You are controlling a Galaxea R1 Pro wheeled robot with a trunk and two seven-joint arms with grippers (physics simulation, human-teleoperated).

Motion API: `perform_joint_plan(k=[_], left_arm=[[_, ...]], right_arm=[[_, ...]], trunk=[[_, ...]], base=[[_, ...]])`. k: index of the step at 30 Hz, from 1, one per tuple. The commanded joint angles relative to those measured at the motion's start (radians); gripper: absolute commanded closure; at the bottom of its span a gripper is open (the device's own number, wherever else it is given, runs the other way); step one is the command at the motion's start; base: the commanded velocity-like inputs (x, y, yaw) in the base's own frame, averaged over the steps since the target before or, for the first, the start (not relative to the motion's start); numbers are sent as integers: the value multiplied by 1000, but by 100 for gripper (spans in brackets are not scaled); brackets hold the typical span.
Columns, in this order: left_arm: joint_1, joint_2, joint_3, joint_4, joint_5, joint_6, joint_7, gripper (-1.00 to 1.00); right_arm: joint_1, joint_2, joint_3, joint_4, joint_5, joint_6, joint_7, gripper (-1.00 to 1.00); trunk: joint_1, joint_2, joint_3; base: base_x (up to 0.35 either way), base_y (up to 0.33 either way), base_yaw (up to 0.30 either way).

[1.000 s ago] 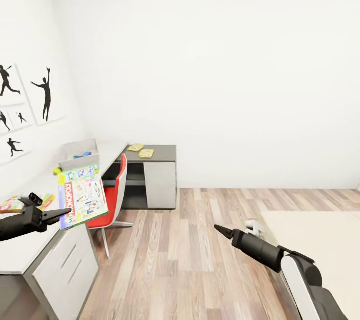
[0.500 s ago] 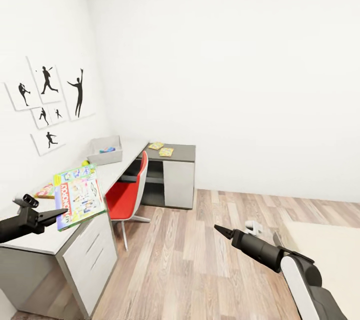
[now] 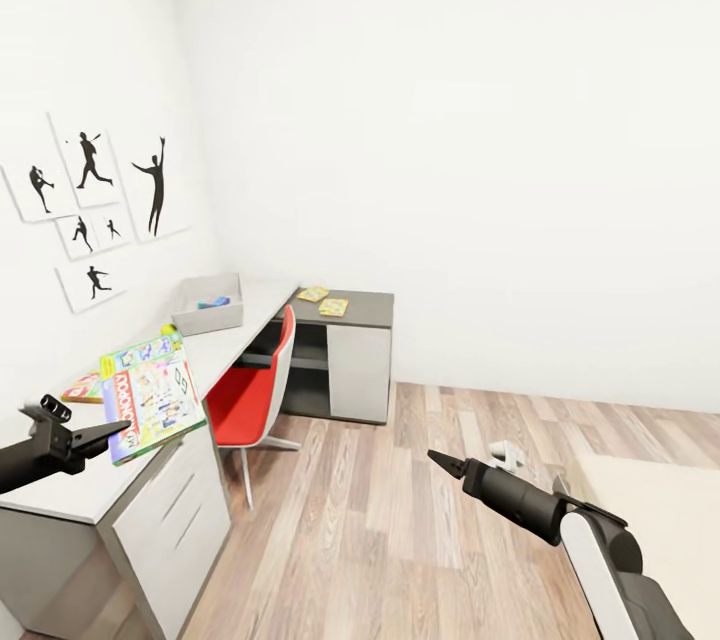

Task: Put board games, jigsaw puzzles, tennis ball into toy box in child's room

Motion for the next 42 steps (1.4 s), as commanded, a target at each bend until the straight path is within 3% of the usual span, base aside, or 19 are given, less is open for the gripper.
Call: perform_joint_plan(k=[1,5,7,13,21,42], left_arm=[[0,0,0,2,1,10,-4,100],[0,-1,4,4,1,12,-4,100],[0,-3,36,9,0,11,-4,100],[0,-5,64,24,0,10,-4,100],[0,-6,68,26,0,10,-4,100],[0,-19,69,33,-2,17,1,100]], right_arm=[[0,0,-2,0,0,6,5,-100],[0,0,-2,-5,-2,6,8,-100],[0,0,-2,-9,-2,7,7,-100],[0,1,0,-10,-2,6,8,-100],[0,2,7,-12,-1,5,5,-100],[0,0,9,-12,0,6,6,-100]], trunk=[[0,-1,0],[0,-1,0],[0,-1,0],[0,-1,0],[0,-1,0],[0,-1,0]], base=[[30,-30,1],[86,-91,0],[181,-164,0],[245,-160,0],[249,-173,73],[162,-86,279]])
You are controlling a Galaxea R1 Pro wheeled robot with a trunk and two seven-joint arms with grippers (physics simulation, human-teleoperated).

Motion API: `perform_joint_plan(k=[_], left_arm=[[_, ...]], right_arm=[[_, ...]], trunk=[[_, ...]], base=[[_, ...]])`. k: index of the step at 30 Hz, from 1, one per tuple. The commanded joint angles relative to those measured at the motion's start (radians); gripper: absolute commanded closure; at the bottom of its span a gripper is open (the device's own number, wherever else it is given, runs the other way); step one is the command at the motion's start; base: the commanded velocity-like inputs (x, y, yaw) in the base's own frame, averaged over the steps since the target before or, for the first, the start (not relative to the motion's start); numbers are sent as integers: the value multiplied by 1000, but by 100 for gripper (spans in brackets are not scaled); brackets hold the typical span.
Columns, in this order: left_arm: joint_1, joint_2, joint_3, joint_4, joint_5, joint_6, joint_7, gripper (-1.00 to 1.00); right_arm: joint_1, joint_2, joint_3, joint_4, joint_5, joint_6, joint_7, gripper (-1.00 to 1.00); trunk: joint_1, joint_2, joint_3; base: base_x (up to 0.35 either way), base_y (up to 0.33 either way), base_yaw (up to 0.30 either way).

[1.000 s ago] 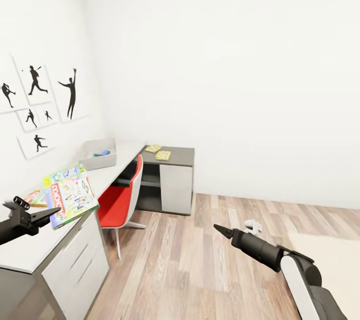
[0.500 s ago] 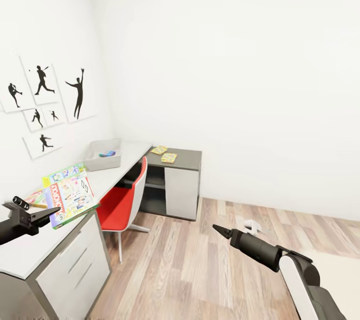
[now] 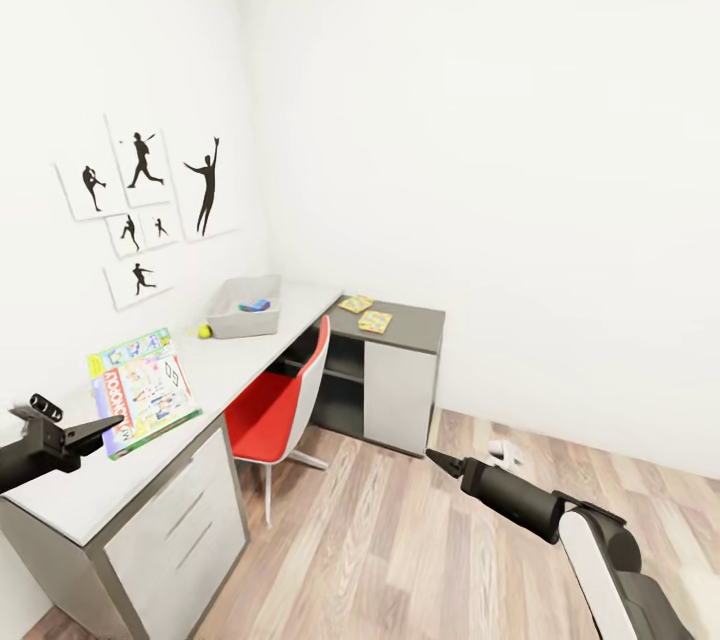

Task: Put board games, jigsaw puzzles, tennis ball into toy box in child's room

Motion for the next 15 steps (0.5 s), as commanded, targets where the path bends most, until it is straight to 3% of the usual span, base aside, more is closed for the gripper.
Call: perform_joint_plan(k=[1,6,15], left_arm=[[-1,0,0,2,1,10,-1,100],[-1,-1,2,6,0,12,7,100],[-2,-1,44,6,-2,18,59,100]], right_arm=[[0,0,-2,0,0,5,5,-100],[0,-1,-4,-1,0,6,7,-100],[1,-1,-11,-1,-2,6,11,-100]], trunk=[[1,-1,0],[1,-1,0],[1,-1,0]], base=[[111,-84,291],[47,-36,168],[6,-5,23]])
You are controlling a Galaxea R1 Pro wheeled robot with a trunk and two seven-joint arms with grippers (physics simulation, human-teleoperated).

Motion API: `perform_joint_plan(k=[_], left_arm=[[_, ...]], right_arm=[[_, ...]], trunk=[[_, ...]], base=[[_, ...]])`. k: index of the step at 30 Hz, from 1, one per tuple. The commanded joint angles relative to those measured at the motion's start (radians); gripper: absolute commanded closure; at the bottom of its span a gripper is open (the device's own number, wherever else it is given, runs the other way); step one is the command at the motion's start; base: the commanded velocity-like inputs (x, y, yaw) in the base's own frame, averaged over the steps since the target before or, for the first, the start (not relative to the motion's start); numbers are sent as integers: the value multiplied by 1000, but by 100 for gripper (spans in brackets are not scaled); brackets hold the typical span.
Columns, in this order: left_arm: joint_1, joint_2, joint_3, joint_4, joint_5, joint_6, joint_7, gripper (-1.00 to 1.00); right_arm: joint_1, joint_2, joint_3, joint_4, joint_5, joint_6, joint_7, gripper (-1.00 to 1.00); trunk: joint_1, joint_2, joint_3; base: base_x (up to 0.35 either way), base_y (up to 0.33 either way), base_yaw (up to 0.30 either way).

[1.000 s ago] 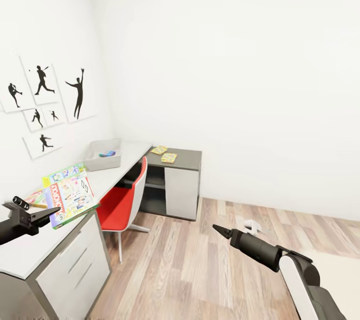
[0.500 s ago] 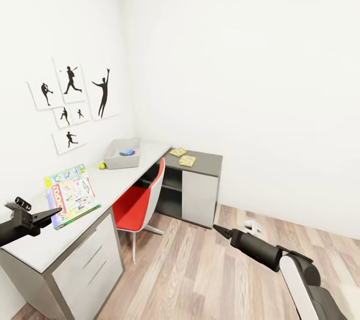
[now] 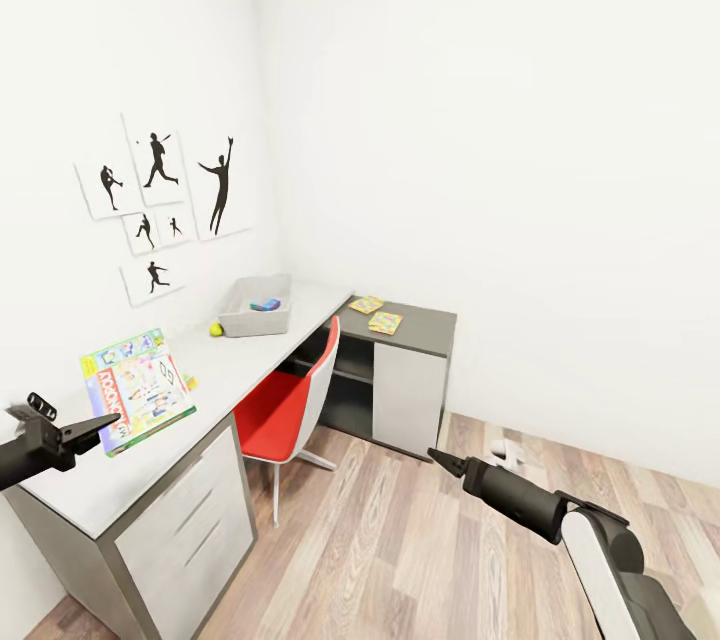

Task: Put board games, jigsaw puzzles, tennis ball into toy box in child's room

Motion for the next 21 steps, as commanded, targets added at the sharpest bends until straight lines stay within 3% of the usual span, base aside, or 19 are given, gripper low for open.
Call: perform_joint_plan(k=[1,10,15,18,21], left_arm=[[-1,0,2,0,2,12,9,100],[-11,-9,5,0,5,25,95,100],[-26,-46,4,0,6,40,186,100],[-94,-73,6,0,10,53,299,100],[-120,-95,5,0,11,56,352,100]], right_arm=[[0,0,-3,-3,0,6,7,-100],[0,-3,-19,-49,-1,11,64,-100],[1,-3,-61,-52,-1,12,84,-100],[1,-3,-108,-52,0,12,91,-100],[2,-3,-124,-52,0,12,92,-100]], trunk=[[0,-1,0],[0,-1,0],[0,-1,0],[0,-1,0],[0,-1,0]], base=[[1,0,3],[0,0,0],[0,0,0],[0,0,0],[0,0,0]])
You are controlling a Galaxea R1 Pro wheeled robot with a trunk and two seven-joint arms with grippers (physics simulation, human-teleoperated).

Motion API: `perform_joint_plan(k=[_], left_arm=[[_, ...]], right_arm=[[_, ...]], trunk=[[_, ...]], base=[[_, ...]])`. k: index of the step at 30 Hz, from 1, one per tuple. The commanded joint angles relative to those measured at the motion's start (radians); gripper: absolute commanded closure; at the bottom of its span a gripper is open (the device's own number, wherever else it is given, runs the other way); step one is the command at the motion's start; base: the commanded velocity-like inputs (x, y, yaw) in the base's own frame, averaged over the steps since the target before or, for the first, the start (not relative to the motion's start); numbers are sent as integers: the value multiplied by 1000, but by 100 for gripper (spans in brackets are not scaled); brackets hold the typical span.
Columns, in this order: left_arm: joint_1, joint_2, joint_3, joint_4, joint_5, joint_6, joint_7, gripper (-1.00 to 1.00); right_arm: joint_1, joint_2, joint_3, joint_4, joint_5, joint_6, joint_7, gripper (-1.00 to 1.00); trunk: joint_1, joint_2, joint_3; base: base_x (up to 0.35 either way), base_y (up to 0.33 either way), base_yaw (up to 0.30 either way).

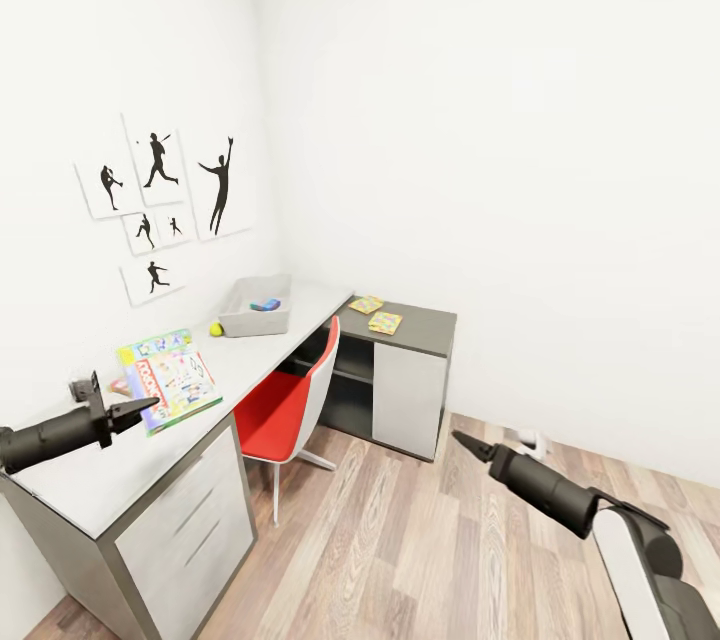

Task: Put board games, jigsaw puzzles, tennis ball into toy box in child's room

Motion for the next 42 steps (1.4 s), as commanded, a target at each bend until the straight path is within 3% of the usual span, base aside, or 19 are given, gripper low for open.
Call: perform_joint_plan(k=[1,9,22,42], left_arm=[[-5,-5,1,0,1,5,9,100],[-37,-31,1,0,1,6,68,100],[-39,-33,2,0,1,4,69,100],[-39,-33,2,0,-1,3,69,100]], right_arm=[[0,0,-4,0,-1,7,3,-100],[0,0,-16,0,-2,10,24,-100],[0,0,-17,-1,-4,11,39,-100],[0,0,-44,0,-8,35,54,-100]], trunk=[[0,-1,0],[0,-1,0],[0,-1,-2],[0,-1,-33]], base=[[0,0,0],[0,0,0],[0,0,0],[0,0,0]])
